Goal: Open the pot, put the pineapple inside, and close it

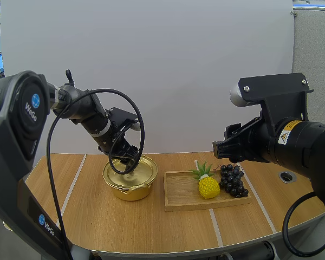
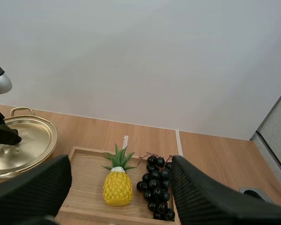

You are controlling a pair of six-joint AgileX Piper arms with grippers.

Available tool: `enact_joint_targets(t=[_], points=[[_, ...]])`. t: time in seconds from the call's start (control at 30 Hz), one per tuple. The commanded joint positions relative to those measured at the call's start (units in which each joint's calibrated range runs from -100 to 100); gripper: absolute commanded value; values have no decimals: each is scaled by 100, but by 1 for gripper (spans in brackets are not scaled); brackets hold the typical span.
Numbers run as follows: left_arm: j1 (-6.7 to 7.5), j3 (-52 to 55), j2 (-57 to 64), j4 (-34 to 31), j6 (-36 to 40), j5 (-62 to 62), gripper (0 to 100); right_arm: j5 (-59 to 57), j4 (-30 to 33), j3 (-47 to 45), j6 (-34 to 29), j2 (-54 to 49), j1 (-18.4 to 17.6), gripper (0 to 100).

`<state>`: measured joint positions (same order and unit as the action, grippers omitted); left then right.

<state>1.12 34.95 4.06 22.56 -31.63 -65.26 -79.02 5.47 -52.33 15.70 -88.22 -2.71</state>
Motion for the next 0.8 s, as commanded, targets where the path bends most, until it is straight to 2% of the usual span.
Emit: enact_joint_targets(t=[0.0,0.33,0.77], points=[[17,-83,-98,-18,-31,75,100,32,6,45,29,-7,20,100],[17,-156,-468,-18,-89,391,100,32,6,45,29,-7,20,100],[17,-390,-720,48,-89,27,100,18,6,45,29,-7,20,100]])
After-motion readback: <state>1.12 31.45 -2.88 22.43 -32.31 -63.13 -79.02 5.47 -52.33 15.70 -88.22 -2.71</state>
